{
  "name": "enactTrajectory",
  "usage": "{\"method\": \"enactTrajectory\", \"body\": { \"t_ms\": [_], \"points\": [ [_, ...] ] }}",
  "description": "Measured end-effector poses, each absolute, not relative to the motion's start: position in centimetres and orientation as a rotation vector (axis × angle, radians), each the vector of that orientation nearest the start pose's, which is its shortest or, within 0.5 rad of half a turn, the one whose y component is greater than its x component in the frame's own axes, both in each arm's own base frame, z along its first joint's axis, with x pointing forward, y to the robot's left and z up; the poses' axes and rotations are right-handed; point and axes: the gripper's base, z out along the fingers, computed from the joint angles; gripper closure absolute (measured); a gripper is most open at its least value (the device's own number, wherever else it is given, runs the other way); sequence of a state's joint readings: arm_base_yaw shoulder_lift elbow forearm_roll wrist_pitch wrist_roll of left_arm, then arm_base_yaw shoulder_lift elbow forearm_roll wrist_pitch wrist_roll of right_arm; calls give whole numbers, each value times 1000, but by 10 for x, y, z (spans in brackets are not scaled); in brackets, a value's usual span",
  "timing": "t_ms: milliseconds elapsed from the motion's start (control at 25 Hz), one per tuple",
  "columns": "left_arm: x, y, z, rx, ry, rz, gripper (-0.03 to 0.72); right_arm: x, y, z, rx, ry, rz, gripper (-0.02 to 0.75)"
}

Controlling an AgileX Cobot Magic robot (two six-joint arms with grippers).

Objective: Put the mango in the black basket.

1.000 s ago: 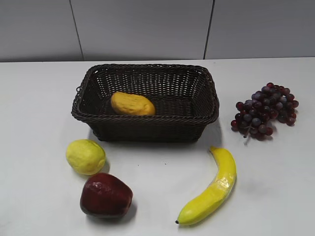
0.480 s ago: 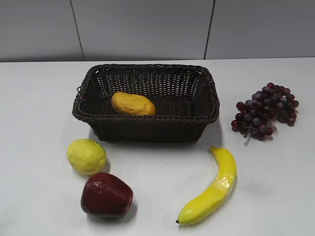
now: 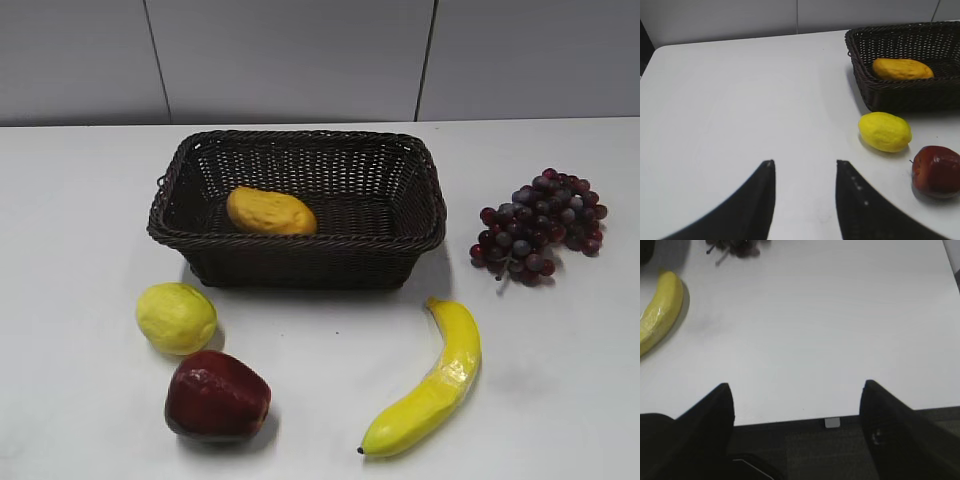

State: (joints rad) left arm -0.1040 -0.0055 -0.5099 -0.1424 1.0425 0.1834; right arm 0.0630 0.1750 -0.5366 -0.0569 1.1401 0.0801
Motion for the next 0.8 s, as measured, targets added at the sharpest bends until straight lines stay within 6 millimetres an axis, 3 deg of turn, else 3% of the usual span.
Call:
{"method": "enactTrajectory", "body": {
  "t_ms": [320,800],
  "points": [
    [-8,-10,282,293,1983,-119,381,9,4,278,-148,2141,44,142],
    [-8,-10,282,293,1983,-119,382,-5,4,279,-163,2029,41,142]
  ]
}}
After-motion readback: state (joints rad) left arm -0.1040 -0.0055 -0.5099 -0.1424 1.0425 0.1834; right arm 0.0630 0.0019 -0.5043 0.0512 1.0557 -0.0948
